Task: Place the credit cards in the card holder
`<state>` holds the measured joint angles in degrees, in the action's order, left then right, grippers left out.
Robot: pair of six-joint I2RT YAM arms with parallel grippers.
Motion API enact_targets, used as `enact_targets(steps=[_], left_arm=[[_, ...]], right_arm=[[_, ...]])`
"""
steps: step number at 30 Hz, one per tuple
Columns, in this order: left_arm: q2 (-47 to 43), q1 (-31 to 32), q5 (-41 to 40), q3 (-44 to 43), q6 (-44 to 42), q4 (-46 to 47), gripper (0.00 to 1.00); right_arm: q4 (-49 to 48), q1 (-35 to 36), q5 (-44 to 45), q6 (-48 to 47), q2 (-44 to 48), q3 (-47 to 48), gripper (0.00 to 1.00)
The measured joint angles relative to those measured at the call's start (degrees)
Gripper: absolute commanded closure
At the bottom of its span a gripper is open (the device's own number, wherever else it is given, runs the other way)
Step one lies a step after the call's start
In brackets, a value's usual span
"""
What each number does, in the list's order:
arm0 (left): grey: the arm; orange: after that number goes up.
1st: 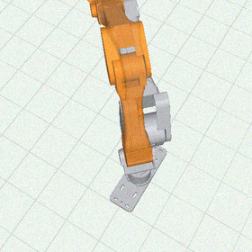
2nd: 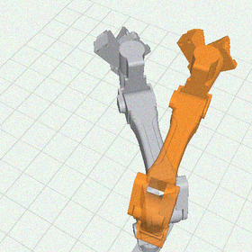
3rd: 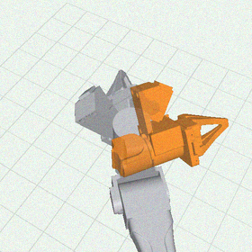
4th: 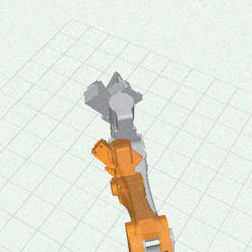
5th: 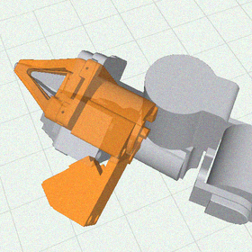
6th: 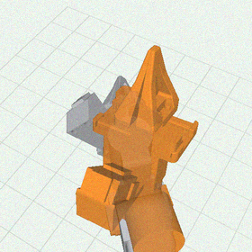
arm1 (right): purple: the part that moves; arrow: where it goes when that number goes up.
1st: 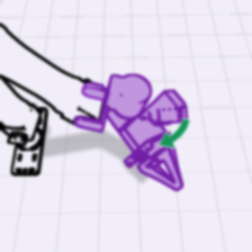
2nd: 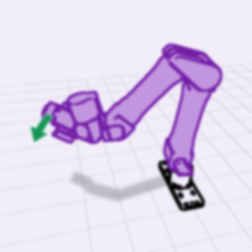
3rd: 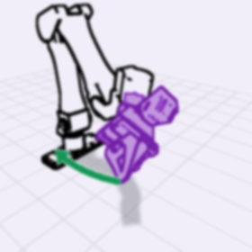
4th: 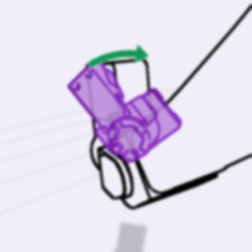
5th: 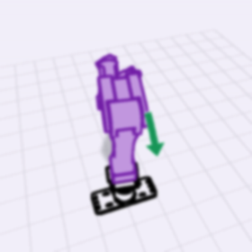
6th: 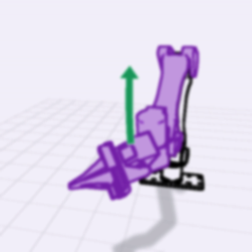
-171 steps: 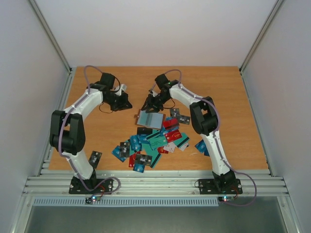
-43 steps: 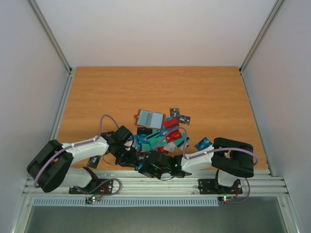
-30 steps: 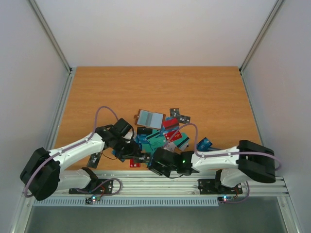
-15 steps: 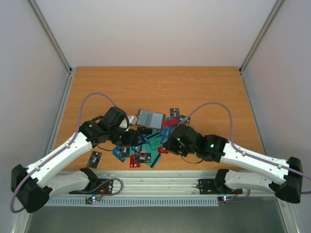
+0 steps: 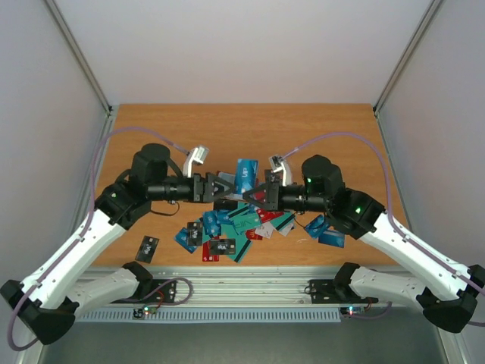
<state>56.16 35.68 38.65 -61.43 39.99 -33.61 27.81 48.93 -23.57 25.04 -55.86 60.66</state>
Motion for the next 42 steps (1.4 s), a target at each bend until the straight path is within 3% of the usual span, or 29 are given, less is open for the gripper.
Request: enact_targets(steps=[5, 17, 24, 26, 28, 33, 42], left_arm=[[0.0, -3.2, 3.6, -3.1, 5.0, 6.9, 0.32], [-0.5, -6.7, 10.4, -4.3, 13.0, 17.7, 0.66], [-0.5, -6.7, 12.6, -4.5, 15.1, 20.8, 0.99], [-0.7, -6.7, 13.0, -4.5, 15.3, 21.1, 1.0], [-1.0, -6.8, 13.0, -4.5, 15.4, 21.3, 1.0], [-1.2, -6.8, 11.9, -5.9, 13.5, 17.0, 1.0], [2.2, -6.8, -1.1, -13.6, -2.2, -7.5, 1.0]], right_arm=[[-3.8, -0.2, -5.3, -0.5, -2.1, 4.7, 0.99], [-11.5, -0.5, -14.2, 0.9, -3.4, 6.7, 0.99], [-13.5, -0.5, -16.7, 1.0, -4.7, 6.8, 0.99], [-13.5, -0.5, -16.9, 1.0, -5.3, 7.0, 0.96], [-13.3, -0.5, -17.0, 1.0, -5.8, 7.7, 0.79], [-8.2, -0.9, -14.6, -0.6, -7.0, 11.3, 0.51], [8.0, -4.7, -5.0, -2.7, -6.4, 12.1, 0.47]])
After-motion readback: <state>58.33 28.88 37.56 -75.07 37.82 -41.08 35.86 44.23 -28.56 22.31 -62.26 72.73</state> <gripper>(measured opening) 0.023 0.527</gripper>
